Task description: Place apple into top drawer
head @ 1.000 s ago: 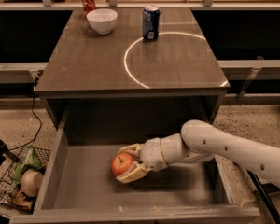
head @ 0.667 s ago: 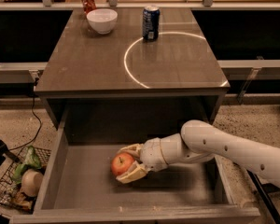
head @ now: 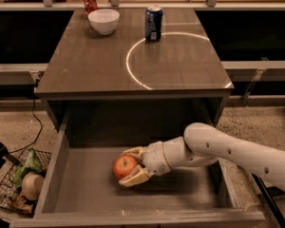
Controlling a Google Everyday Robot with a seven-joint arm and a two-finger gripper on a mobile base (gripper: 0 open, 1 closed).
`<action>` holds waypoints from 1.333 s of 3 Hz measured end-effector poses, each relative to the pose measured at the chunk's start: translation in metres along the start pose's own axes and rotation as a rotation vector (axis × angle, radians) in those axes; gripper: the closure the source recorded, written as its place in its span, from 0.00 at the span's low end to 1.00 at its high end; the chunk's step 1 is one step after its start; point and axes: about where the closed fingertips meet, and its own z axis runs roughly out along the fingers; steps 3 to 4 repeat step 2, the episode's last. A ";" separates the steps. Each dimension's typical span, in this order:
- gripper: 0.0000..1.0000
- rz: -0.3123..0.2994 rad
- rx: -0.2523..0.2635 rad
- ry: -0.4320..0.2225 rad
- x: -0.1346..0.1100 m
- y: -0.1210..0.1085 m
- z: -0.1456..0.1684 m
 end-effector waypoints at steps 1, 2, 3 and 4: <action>0.00 -0.001 -0.003 -0.001 0.000 0.001 0.001; 0.00 -0.001 -0.004 -0.001 -0.001 0.001 0.001; 0.00 -0.001 -0.004 -0.001 -0.001 0.001 0.001; 0.00 -0.001 -0.004 -0.001 -0.001 0.001 0.001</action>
Offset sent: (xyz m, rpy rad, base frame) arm -0.0007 0.0013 -0.0001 0.0006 0.0008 0.0030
